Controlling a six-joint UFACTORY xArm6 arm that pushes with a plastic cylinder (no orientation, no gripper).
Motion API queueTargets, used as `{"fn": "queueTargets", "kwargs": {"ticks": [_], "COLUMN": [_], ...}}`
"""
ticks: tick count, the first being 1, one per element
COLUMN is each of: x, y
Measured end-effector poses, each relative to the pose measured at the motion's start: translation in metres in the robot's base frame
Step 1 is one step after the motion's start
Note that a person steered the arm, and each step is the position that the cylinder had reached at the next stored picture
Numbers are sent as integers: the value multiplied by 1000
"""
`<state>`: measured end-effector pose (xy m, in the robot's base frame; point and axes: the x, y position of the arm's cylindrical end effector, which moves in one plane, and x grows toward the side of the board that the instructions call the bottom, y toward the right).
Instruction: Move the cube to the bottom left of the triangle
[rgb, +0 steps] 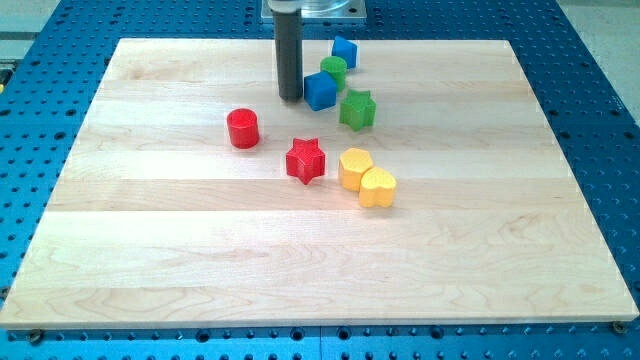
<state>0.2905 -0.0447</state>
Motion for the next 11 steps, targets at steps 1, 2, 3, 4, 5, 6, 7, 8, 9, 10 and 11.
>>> {"fn": "queueTargets", "kwargs": {"ticks": [1, 2, 3, 4, 5, 6, 7, 8, 9, 10, 11], "x": [-14, 4, 27, 47, 65, 96, 80, 52, 69, 66, 37], "y": [7, 91, 130, 69, 11, -47, -10, 60, 48, 0, -22]}}
